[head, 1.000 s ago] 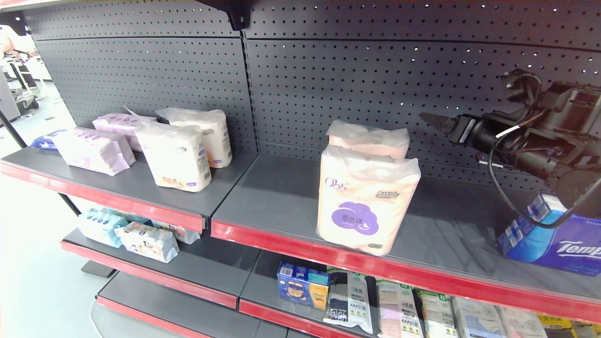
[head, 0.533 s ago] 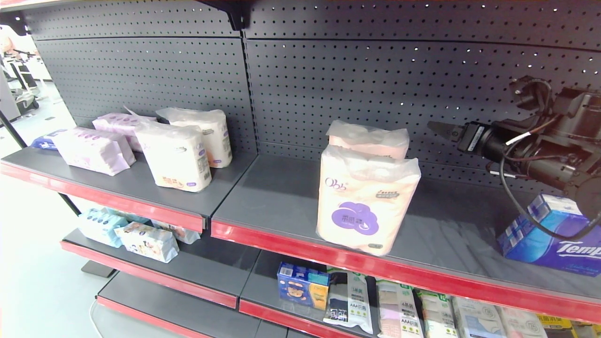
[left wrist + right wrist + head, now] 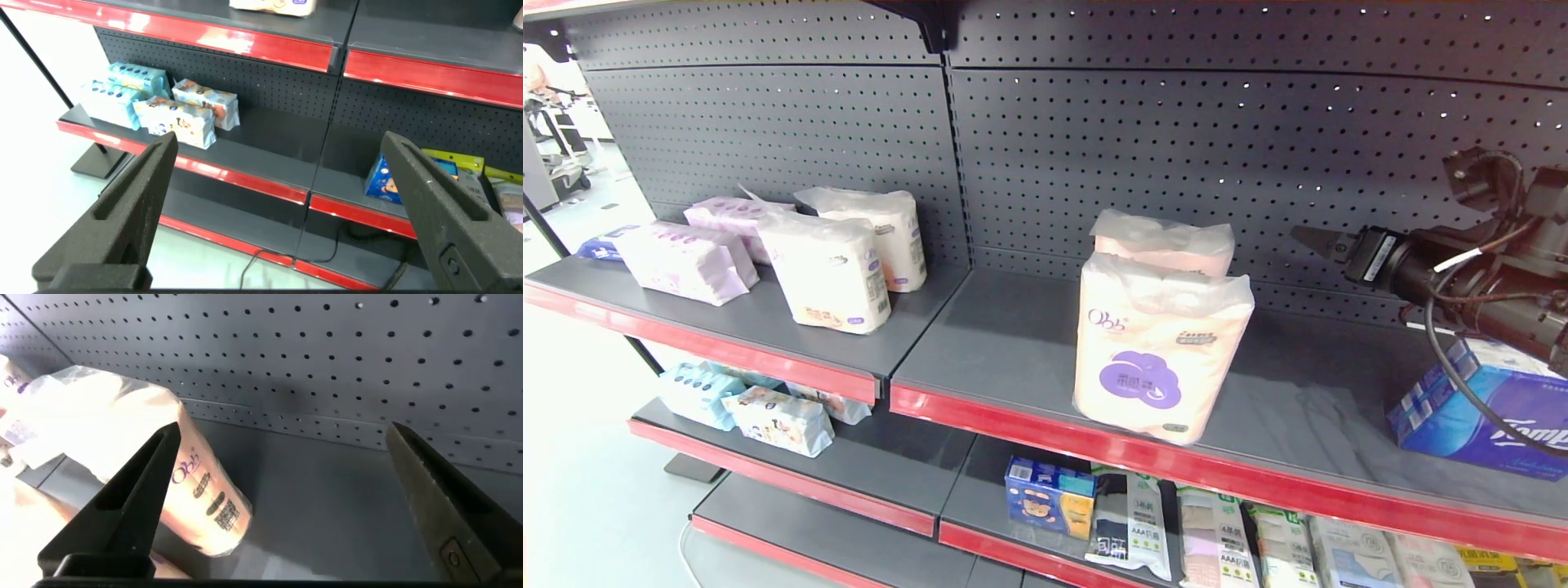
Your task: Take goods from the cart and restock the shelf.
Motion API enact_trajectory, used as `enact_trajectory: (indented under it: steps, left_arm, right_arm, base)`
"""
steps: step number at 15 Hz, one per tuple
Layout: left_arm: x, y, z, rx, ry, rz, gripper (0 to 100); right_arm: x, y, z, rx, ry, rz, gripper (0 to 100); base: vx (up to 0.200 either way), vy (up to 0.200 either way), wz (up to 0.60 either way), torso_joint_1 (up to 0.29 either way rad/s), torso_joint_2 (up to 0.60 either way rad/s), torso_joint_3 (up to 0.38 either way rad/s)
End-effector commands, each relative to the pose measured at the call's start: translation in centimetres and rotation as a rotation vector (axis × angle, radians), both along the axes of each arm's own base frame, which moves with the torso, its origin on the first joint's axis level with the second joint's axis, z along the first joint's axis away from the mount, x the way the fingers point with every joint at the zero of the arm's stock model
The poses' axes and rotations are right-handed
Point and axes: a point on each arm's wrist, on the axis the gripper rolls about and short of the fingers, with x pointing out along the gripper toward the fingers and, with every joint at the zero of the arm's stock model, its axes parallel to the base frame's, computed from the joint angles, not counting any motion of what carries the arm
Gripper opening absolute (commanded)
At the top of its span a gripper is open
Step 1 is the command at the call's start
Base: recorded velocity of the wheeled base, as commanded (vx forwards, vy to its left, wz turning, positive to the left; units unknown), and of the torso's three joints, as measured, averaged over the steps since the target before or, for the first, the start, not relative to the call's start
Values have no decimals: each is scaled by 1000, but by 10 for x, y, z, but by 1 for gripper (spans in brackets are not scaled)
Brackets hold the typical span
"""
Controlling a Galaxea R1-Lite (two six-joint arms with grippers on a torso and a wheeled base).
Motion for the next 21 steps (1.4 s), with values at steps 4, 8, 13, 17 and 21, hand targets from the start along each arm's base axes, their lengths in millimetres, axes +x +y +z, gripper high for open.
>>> enact_trajectory:
  steps: [4,8,13,17,21]
  left_arm:
    - [0,0,0,0,0,0,100]
    - [0,0,0,0,0,0,100]
    - [0,0,0,0,0,0,100]
    - [0,0,0,0,0,0,100]
    - [0,0,0,0,0,0,100]
  right_arm:
    - [-11,1,1,7,-2,-3,100]
    - [-28,0,-13,-7,47,-2,100]
    - [-38,5,-24,-7,86,21,100]
    - [-44,12,-35,-15,127,41,100]
    - [-45,17,-41,-22,150,50,100]
  base:
    - [0,0,0,0,0,0]
    - [0,0,0,0,0,0]
    - [0,0,0,0,0,0]
    - [0,0,0,0,0,0]
    - [0,0,0,0,0,0]
